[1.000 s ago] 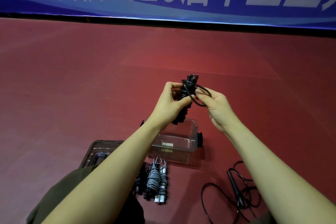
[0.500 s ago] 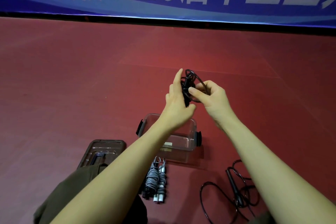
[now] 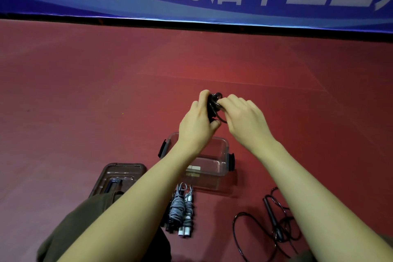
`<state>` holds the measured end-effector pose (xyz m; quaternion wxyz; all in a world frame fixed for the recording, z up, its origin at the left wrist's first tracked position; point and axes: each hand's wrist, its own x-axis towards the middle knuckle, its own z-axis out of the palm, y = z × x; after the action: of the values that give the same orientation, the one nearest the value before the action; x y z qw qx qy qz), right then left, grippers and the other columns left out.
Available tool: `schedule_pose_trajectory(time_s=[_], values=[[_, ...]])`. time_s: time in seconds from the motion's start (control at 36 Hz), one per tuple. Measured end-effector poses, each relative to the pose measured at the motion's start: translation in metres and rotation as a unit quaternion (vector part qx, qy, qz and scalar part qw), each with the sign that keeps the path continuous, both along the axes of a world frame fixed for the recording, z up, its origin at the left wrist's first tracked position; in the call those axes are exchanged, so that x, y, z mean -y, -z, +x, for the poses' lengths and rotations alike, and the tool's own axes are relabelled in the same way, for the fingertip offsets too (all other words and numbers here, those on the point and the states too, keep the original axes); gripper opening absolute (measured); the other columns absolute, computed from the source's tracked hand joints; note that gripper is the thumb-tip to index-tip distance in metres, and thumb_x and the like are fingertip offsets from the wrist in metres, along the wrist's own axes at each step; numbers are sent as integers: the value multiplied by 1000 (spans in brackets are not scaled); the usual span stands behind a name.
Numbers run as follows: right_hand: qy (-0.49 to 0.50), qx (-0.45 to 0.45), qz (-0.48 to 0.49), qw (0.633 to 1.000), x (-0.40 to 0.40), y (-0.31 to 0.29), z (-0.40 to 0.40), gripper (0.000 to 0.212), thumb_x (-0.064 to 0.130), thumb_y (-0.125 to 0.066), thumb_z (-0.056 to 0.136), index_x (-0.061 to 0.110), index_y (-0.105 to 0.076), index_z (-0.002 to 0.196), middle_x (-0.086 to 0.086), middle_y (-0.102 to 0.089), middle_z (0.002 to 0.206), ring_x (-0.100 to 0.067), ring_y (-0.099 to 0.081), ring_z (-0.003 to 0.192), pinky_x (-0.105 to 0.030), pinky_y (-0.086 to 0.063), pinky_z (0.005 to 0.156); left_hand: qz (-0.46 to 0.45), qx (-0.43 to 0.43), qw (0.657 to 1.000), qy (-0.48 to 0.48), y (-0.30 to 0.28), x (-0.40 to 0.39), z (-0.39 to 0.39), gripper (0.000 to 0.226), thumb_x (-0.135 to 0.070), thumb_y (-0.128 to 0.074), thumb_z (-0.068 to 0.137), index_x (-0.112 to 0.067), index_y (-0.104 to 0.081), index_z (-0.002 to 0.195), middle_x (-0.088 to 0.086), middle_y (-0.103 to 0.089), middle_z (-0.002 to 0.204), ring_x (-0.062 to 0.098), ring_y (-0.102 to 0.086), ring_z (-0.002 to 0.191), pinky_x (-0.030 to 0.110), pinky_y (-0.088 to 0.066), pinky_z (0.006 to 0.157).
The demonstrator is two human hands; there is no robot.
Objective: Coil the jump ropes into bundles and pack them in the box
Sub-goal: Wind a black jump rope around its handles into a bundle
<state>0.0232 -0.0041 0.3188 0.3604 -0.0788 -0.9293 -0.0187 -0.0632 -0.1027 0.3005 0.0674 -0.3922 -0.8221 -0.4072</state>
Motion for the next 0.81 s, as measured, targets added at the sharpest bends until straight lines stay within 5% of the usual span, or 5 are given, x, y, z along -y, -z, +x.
schedule_pose_trajectory(time_s=[0.17,0.28,0.44,0.69,0.81], values=[[-123,-114,-348,922,17,-14,0,23,-2,-53,88,8,-72,95,-3,-67,83,-13,-63,79,-16,-47,71,-23,-18,999,-42,2,-4,-3,44,-13,-54,81,-24,-30,116,2,-56,97,29,-56,77,31,-35,55],[-153,-63,-520,838,23,-24,3,20,-5,-53,88,5,-69,90,-1,-63,65,-3,-55,56,-11,-42,54,-44,-23,997,-61,5,-3,-9,42,-16,-55,83,-25,-31,117,2,-57,97,30,-56,76,31,-34,57],[-176,-42,-548,817,24,-19,4,11,-9,-54,88,-11,-64,92,1,-53,60,3,-47,48,-8,-35,52,-41,3,998,-52,9,-4,-15,38,-15,-53,83,-24,-33,114,4,-59,95,30,-52,74,32,-33,57],[-191,-43,-534,823,26,-16,7,6,-5,-63,84,-9,-65,80,0,-58,65,5,-48,57,-9,-38,60,-10,41,999,-12,9,-5,-20,27,-18,-55,83,-22,-36,103,4,-60,85,31,-54,72,35,-42,56],[-154,-74,-567,806,21,-11,5,7,0,-63,86,0,-64,79,12,-54,56,4,-45,50,-9,-35,55,76,142,987,13,5,-3,-21,34,-12,-60,81,-24,-38,103,0,-62,80,20,-57,65,36,-48,54]])
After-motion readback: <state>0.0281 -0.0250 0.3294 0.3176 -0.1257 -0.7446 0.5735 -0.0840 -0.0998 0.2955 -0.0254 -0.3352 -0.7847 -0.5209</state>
